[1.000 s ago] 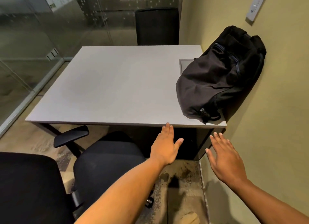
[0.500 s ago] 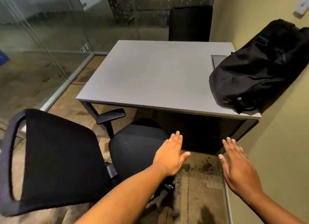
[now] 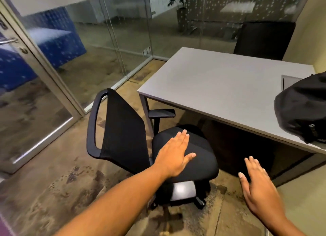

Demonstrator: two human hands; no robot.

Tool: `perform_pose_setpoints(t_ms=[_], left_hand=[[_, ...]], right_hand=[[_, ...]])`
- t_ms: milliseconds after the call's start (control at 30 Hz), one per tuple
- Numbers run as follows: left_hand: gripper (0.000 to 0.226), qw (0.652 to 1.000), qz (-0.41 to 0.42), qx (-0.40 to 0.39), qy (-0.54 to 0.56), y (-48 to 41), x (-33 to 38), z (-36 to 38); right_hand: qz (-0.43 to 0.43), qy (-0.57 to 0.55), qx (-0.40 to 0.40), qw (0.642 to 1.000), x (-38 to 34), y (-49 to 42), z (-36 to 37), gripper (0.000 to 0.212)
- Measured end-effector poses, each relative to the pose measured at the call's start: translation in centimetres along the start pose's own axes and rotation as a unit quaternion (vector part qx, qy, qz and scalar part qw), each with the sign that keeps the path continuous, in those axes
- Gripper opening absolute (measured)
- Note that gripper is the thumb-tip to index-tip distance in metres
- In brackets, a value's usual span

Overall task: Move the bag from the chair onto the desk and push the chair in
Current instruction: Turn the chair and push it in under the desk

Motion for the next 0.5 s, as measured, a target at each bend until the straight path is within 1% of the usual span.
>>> perform_pose_setpoints(t_ms=[233, 400, 500], left_hand=[[0.074, 0.998, -0.042, 0.041, -0.027, 3.6, -6.4, -5.8], [0.075, 0.994, -0.018, 0.04, -0.102, 5.6, -12.7, -9.8], [0.074, 0.993, -0.01, 0.031, -0.111, 6.7, -17.9, -12.2]], right_hand=[[-0.023, -0.01, 0.004, 1.0, -6.6, -0.1, 1.1, 0.066], [-0.019, -0.023, 0.003, 1.0, -12.1, -0.1, 4.1, 0.066], [-0.001, -0.031, 0.006, 1.0, -16.2, 0.2, 6.7, 0.066]])
Point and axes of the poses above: each hand's wrist, its own y-axis away from the middle knuckle, its own z-axis out of the palm, x = y × z, the point moved 3 cm from there along -y, towards the middle knuckle, and after that the axes turned 12 degrees about z, right-handed, at the moved point
